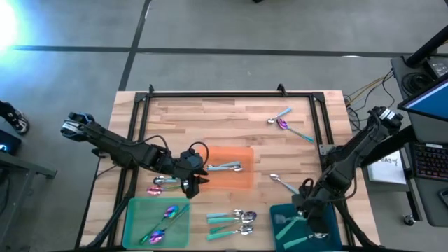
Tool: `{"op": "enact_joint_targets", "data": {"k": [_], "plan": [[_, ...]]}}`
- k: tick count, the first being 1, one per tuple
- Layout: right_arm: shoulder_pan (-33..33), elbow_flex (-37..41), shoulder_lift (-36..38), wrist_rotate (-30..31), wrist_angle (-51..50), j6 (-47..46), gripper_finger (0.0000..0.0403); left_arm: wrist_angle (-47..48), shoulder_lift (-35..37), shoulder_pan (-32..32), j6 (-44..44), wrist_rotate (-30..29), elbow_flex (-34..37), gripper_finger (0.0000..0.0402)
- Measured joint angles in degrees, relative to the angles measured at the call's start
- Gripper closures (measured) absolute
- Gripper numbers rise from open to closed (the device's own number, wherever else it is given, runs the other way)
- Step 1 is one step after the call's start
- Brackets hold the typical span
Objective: Sort silverware by color (type)
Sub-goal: Put the blue spoon into the orange bin
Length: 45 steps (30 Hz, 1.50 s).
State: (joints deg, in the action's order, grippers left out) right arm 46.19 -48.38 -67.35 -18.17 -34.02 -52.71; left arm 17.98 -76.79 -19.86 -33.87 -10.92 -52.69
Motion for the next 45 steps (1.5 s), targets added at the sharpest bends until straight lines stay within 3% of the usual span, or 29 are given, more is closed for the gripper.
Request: {"op": "enact_joint_targets", "data": {"k": [8, 15, 21, 31, 45], "plan": [[-0.5, 0.0, 2.4, 1.1, -0.6, 2.3, 0.0297, 1.0, 0.0, 0.0, -2.4, 0.4, -0.1, 0.0286], [-4.0, 0.0, 3.6, 13.1, -9.0, 9.7, 0.0312, 1.4, 0.0, 0.0, -4.4, 0.4, -0.1, 0.0286], [-12.1, 0.0, 3.6, 21.5, -13.7, 13.2, 0.0306, 1.3, 0.0, 0.0, -7.6, 0.0, -0.1, 0.0286], [-22.0, 5.2, 3.2, 20.4, -13.0, 12.9, 0.0269, 1.4, 0.0, -0.2, -8.7, 0.0, -0.1, 0.0286], [-23.0, 8.1, -6.9, 19.2, -5.9, 12.8, 0.0252, 2.0, 0.0, -0.3, -6.9, 1.0, -0.1, 0.0286]]}}
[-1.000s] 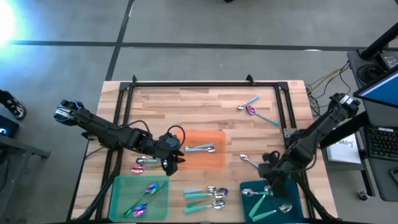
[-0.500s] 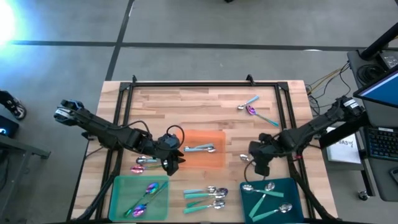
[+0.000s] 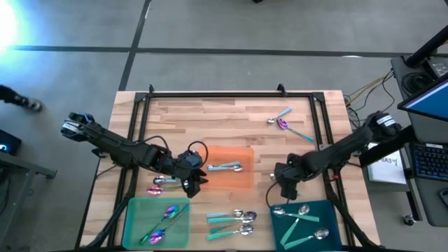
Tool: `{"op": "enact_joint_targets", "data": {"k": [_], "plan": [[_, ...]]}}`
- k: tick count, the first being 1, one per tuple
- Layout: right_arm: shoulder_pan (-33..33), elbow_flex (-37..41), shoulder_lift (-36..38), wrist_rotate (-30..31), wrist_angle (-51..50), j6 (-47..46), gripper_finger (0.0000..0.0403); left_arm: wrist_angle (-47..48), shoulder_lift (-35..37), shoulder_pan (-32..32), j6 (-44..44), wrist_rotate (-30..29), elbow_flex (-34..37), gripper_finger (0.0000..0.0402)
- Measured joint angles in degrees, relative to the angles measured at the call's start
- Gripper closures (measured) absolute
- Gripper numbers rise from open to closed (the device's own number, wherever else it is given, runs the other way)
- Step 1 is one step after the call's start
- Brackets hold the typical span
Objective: Sort silverware by color (type)
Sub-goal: Put the blue spoon into the orange bin
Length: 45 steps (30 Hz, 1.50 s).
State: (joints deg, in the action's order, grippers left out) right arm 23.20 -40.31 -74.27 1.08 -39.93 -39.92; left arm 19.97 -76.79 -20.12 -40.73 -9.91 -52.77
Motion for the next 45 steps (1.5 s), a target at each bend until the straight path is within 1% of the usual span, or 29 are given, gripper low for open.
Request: {"op": "enact_joint_targets", "data": {"k": [4, 8, 22, 28, 37, 41, 43, 45], "plan": [[0.0, 0.0, -3.0, 0.0, 3.0, 0.8, 0.0252, 0.0, 0.0, -0.1, 0.1, 0.0, 0.0, 0.0286], [0.0, 0.0, -4.5, 0.0, 4.6, 1.0, 0.0252, 0.0, 0.0, -0.1, 0.9, 0.1, 0.0, 0.0286], [0.0, -0.1, -4.2, 0.5, 4.1, 0.6, 0.0252, 0.0, 0.0, -0.2, 1.2, 0.5, 0.0, 0.0286], [-0.3, 0.2, -5.1, 4.5, 3.3, 0.3, 0.0252, 0.0, 0.0, -0.2, 1.2, 0.5, 0.0, 0.0286], [-0.4, 0.1, -9.4, 5.0, 3.4, 1.5, 0.0253, -0.2, 0.0, -0.2, 1.2, 0.5, 0.0, 0.0286], [-0.4, 0.1, -10.1, 4.8, 3.6, 2.2, 0.0270, -0.3, 0.0, -0.2, 1.2, 0.5, 0.0, 0.0286], [-0.4, 0.2, -10.1, 4.5, 3.7, 2.9, 0.0290, -0.3, 0.0, -0.2, 1.2, 0.5, 0.0, 0.0286], [-0.4, 0.2, -9.9, 4.3, 3.9, 3.3, 0.0319, -0.3, 0.0, -0.2, 1.2, 0.5, 0.0, 0.0286]]}}
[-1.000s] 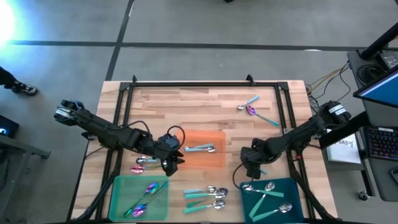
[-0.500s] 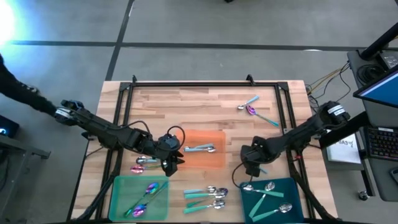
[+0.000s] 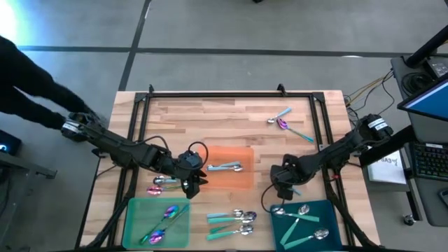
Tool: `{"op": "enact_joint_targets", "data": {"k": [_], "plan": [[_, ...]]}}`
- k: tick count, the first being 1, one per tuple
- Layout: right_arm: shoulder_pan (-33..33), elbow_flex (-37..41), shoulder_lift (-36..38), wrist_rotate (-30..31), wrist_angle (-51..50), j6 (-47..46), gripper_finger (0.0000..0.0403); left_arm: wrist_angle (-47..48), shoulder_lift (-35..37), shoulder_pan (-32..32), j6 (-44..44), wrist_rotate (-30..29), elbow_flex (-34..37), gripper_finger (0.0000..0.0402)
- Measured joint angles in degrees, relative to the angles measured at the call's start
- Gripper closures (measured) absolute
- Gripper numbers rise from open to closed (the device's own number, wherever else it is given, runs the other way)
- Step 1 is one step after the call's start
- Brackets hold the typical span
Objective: Sort silverware by color (type)
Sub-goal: Put the blue spoon into the orange bin
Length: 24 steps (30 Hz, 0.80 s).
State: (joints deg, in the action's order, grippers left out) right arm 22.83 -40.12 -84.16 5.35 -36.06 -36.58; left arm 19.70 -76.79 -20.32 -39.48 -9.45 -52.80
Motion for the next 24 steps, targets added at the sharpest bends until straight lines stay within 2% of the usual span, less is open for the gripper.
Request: {"op": "enact_joint_targets", "data": {"k": [4, 9, 13, 17, 20, 24], "plan": [[0.0, 0.0, 0.4, -0.4, 0.4, 1.2, 0.0383, 0.0, 0.0, 0.0, 0.0, 0.0, 0.0, 0.0286], [-0.2, 0.1, 2.4, -0.4, 0.3, 1.8, 0.0391, -1.0, 0.0, 0.0, 0.0, -0.6, 0.0, 0.0286], [-0.9, -0.4, 5.6, 1.2, -1.7, 3.5, 0.0392, -1.3, 0.0, 0.0, 0.0, -4.4, 0.0, 0.0286], [-2.5, -2.9, 10.2, 4.7, -1.9, 5.2, 0.0393, -1.4, 0.0, 0.0, 1.8, -12.7, 0.0, 0.0286], [-3.8, -5.2, 13.1, 9.6, -1.1, 8.6, 0.0393, -1.9, 0.0, 0.1, 2.2, -18.4, 0.0, 0.0286], [-4.4, -8.5, 16.8, 18.3, 6.7, 15.1, 0.0394, -4.1, 0.0, 0.1, 4.0, -19.9, 0.0, 0.0286]]}}
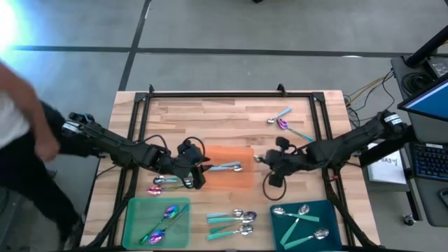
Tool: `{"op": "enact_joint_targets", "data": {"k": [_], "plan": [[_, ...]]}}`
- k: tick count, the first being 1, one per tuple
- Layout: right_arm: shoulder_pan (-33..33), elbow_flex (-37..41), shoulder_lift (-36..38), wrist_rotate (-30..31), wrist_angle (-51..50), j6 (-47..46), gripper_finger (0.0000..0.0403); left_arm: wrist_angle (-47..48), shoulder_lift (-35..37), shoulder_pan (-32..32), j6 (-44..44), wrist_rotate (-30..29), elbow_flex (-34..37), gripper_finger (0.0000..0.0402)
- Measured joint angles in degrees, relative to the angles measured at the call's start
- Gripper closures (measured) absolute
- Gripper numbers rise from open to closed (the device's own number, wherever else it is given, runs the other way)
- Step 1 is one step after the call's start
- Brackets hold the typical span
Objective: Sort silverware by color (type)
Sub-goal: Put the blue spoon into the orange bin
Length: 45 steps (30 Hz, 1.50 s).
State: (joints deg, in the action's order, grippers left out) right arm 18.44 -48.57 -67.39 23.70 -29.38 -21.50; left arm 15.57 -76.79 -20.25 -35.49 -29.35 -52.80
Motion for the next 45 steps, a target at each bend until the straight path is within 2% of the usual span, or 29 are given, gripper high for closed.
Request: {"op": "enact_joint_targets", "data": {"k": [3, 8, 11, 15, 18, 23, 26, 38, 42, 45], "plan": [[0.0, -0.2, 1.8, 3.8, 14.1, 8.8, 0.0394, -3.7, 0.0, -0.2, 3.8, -0.1, 0.1, 0.0286], [0.0, 0.0, 1.0, 3.1, 40.0, 25.7, 0.0394, -18.0, 0.0, -0.2, 15.8, -0.1, 2.4, 0.0286], [0.0, 0.1, -0.8, 0.9, 49.1, 32.6, 0.0394, -28.5, 0.0, -0.3, 22.7, 0.1, 5.0, 0.0286], [0.0, 0.1, -2.4, -4.6, 55.8, 35.8, 0.0394, -37.4, 0.0, -0.3, 24.0, 3.9, 7.4, 0.0286], [0.0, 0.1, -3.3, -5.1, 58.0, 37.0, 0.0394, -41.8, 0.0, -0.3, 24.0, 5.5, 8.7, 0.0286], [-0.4, -0.2, -5.6, -9.6, 61.3, 37.4, 0.0394, -43.5, 0.0, -0.3, 24.8, 6.0, 8.6, 0.0286], [-0.4, -2.0, -7.7, -10.0, 61.5, 38.9, 0.0394, -43.6, 0.0, -0.3, 25.9, 6.0, 8.5, 0.0281], [-1.2, -12.6, -16.7, -10.2, 57.7, 44.7, 0.0394, -43.1, 0.0, -0.4, 27.6, 6.0, 8.5, 0.0221], [-2.1, -14.7, -18.6, -10.3, 55.7, 45.1, 0.0394, -43.2, 0.0, -0.4, 27.6, 10.6, 8.5, 0.0213], [-2.6, -15.9, -19.5, -10.4, 55.0, 44.6, 0.0397, -43.4, 0.0, -0.4, 27.5, 11.7, 8.5, 0.0212]]}}
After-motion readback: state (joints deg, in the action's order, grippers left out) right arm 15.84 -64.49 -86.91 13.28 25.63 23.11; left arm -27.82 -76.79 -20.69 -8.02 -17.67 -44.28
